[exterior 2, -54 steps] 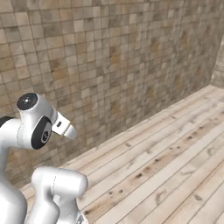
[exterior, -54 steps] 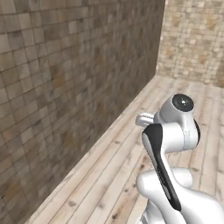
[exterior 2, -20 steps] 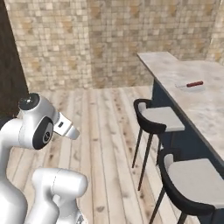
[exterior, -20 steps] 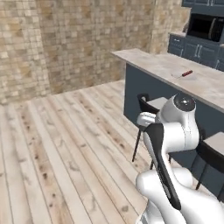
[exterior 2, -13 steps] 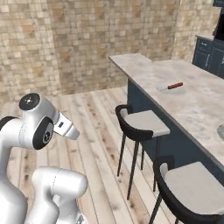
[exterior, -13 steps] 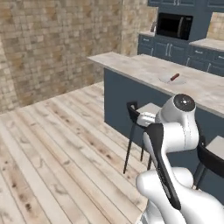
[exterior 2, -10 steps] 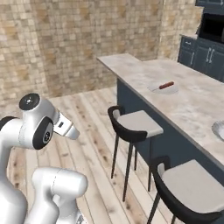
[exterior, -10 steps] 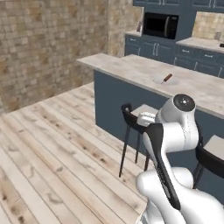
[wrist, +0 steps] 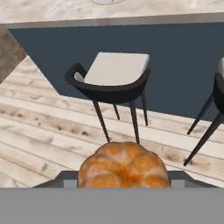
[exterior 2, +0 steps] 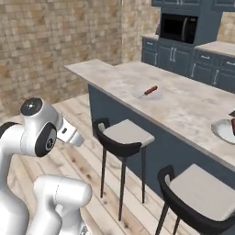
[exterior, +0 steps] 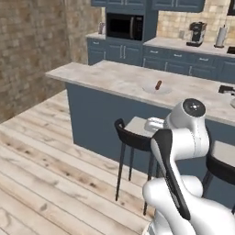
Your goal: Pick up each tangerine from the fridge and place one tangerine on each plate on the dining counter.
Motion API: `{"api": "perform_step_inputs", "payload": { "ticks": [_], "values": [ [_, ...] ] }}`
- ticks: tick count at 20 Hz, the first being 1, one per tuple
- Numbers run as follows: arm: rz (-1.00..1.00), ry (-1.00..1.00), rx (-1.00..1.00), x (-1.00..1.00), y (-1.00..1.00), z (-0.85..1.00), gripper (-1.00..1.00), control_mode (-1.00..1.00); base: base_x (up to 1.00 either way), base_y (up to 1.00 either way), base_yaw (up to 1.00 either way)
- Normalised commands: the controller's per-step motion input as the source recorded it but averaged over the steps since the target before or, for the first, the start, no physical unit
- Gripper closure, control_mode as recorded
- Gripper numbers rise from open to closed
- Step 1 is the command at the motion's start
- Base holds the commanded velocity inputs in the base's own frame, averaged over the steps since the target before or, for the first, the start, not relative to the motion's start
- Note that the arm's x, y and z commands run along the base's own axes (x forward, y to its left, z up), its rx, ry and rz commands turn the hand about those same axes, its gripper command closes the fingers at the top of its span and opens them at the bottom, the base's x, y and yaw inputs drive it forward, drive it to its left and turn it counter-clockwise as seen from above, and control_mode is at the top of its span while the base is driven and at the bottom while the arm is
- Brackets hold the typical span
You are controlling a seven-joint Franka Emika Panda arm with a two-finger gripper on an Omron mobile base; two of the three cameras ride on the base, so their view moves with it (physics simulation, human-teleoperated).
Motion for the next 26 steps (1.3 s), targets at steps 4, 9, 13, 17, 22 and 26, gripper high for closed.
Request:
{"api": "perform_step_inputs", "payload": {
  "ticks": [4,9,13,17,22,26],
  "values": [
    [0.00,0.00,0.00,0.00,0.00,0.00,1.00,1.00,0.58,0.32,-0.40],
    [0.00,0.00,0.00,0.00,0.00,0.00,1.00,1.00,0.61,0.29,-0.38],
    [0.00,0.00,0.00,0.00,0.00,0.00,1.00,1.00,0.49,0.35,-0.36],
    [0.00,0.00,0.00,0.00,0.00,0.00,1.00,1.00,0.45,0.25,-0.33],
    [0.00,0.00,0.00,0.00,0.00,0.00,1.00,1.00,0.53,0.20,-0.32],
    [0.00,0.00,0.00,0.00,0.00,0.00,1.00,1.00,0.52,0.25,-0.30]
  ]
}}
